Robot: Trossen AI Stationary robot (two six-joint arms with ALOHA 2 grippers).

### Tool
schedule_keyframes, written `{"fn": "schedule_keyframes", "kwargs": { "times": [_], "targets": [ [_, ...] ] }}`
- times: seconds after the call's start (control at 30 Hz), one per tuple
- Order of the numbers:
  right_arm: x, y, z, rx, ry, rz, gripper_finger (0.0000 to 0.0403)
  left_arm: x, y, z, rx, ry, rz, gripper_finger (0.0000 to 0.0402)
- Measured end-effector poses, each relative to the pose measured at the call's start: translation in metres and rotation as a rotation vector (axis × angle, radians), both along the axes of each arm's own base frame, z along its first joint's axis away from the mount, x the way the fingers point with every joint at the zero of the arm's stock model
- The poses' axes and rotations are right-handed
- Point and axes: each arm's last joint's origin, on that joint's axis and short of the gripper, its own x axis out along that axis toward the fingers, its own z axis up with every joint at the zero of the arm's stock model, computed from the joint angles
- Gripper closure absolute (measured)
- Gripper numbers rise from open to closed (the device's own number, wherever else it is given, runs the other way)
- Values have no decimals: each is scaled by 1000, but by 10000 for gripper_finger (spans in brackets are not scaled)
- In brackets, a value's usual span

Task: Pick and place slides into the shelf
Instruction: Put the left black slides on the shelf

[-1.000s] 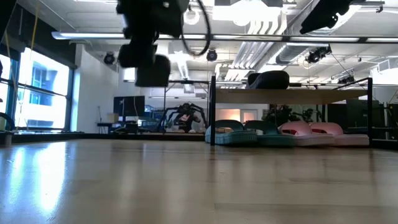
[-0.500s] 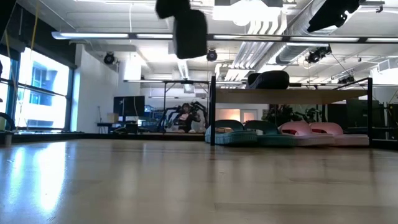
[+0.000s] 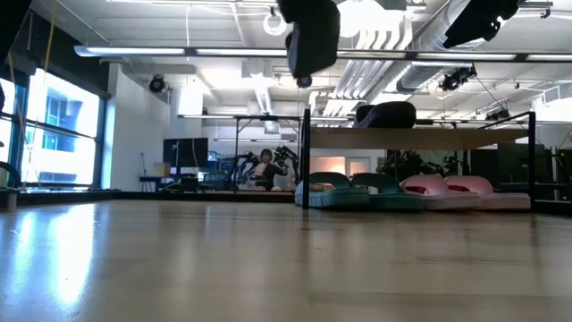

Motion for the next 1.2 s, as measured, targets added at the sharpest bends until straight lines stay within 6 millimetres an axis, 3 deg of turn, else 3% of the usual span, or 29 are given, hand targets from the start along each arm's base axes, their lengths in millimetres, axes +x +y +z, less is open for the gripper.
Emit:
{"fn": "schedule_keyframes", "kwargs": {
  "times": [0.2, 0.5, 1.2],
  "targets": [
    [0, 0, 0, 1, 0, -9, 231, 26, 16, -32, 13, 8, 38, 362],
    [0, 0, 0, -1, 1, -8, 231, 50, 35, -70, 8, 41, 50, 363],
    [0, 0, 0, 2, 2, -1, 231, 59, 65, -97, -63, 61, 49, 363]
  ]
}}
